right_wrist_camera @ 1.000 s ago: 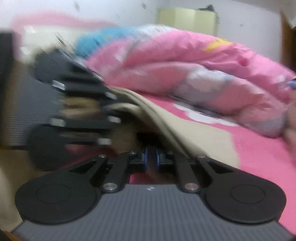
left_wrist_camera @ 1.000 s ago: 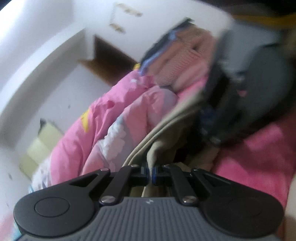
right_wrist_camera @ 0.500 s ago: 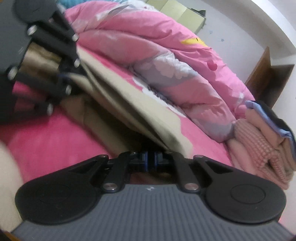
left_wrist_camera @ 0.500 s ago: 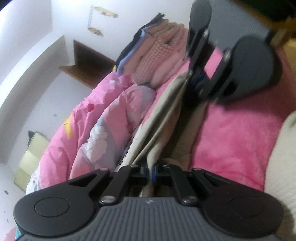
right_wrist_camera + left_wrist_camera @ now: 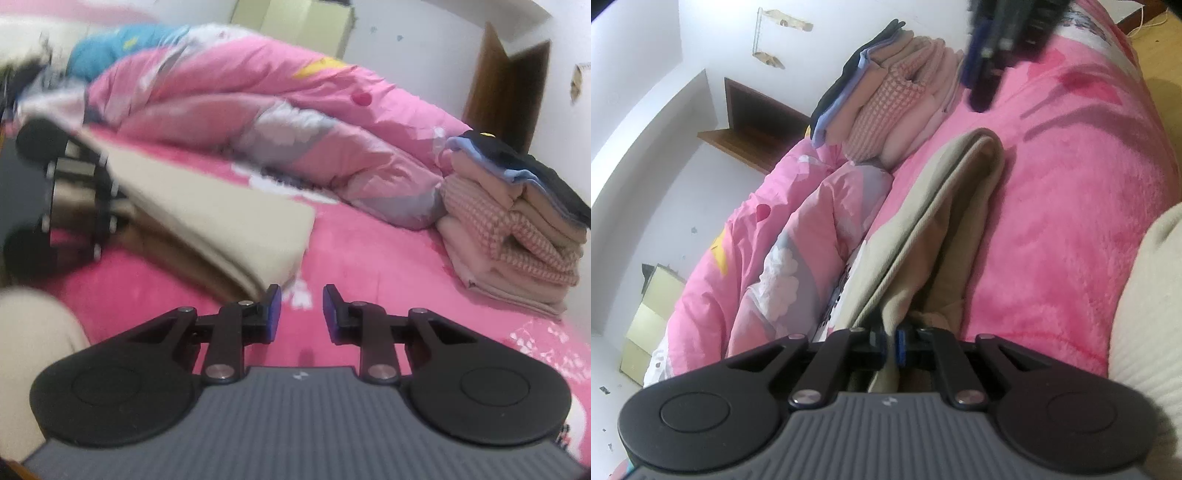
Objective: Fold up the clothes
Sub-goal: 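Open both grippers to release the folded trousers, then withdraw both open grippers above the folded trousers, then move the right gripper to the trouser corner and pinch it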
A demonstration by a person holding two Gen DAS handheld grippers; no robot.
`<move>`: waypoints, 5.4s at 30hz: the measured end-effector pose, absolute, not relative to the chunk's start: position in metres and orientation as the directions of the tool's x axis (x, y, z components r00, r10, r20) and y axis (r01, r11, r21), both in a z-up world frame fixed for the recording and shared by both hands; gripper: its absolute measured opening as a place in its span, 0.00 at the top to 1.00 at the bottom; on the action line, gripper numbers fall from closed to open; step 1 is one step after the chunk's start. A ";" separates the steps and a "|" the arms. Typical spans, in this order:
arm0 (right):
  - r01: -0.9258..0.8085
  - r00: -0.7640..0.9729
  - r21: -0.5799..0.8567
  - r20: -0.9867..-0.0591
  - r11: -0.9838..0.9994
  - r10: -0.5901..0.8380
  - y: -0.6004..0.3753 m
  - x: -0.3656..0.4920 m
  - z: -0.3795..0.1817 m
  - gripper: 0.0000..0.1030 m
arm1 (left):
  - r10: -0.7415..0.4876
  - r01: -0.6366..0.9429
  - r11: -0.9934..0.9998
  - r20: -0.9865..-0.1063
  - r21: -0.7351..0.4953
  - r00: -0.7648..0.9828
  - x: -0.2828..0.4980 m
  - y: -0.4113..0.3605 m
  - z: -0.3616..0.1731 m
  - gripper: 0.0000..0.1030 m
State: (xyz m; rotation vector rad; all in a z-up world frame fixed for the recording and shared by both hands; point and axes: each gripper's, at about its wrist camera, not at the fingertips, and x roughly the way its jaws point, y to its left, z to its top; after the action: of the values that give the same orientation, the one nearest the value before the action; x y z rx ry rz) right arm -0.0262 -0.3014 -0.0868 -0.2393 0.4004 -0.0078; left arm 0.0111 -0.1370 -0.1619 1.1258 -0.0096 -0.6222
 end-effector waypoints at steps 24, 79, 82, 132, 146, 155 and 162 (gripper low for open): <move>-0.422 0.821 0.123 -0.369 0.898 0.436 -0.256 0.046 -0.067 0.79 | -0.414 0.621 0.654 -0.483 0.432 0.772 0.052 -0.053 -0.111 0.68; -0.059 0.910 0.241 -0.386 0.969 0.151 -0.341 0.012 -0.098 0.78 | -0.219 0.217 0.974 -0.504 -0.064 0.836 0.100 0.086 -0.078 0.52; -0.153 0.929 0.185 -0.308 0.971 0.205 -0.318 0.014 -0.067 0.78 | -0.222 0.228 0.973 -0.457 -0.043 0.861 0.093 0.084 -0.061 0.46; -0.140 0.848 0.053 -0.509 0.989 0.147 -0.277 0.097 -0.099 0.75 | -0.041 0.122 0.991 -0.729 0.059 0.683 0.138 0.021 -0.077 0.22; -0.099 0.751 0.134 -0.640 0.986 0.162 -0.297 0.167 -0.084 0.75 | -0.071 0.135 0.990 -0.711 0.035 0.699 0.134 0.028 -0.080 0.21; -0.061 0.700 0.159 -0.696 0.985 0.156 -0.307 0.224 -0.062 0.74 | -0.137 0.181 0.983 -0.669 -0.004 0.730 0.127 0.039 -0.085 0.20; 0.053 0.705 0.290 -0.689 0.956 0.170 -0.343 0.224 -0.078 0.67 | -0.178 0.210 0.978 -0.612 -0.020 0.770 0.117 0.049 -0.083 0.19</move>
State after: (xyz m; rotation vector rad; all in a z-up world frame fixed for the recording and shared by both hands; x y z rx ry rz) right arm 0.2240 -0.3427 -0.0779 0.2996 0.7893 0.0664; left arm 0.1168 0.0489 -0.0827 0.0504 0.6588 -0.2104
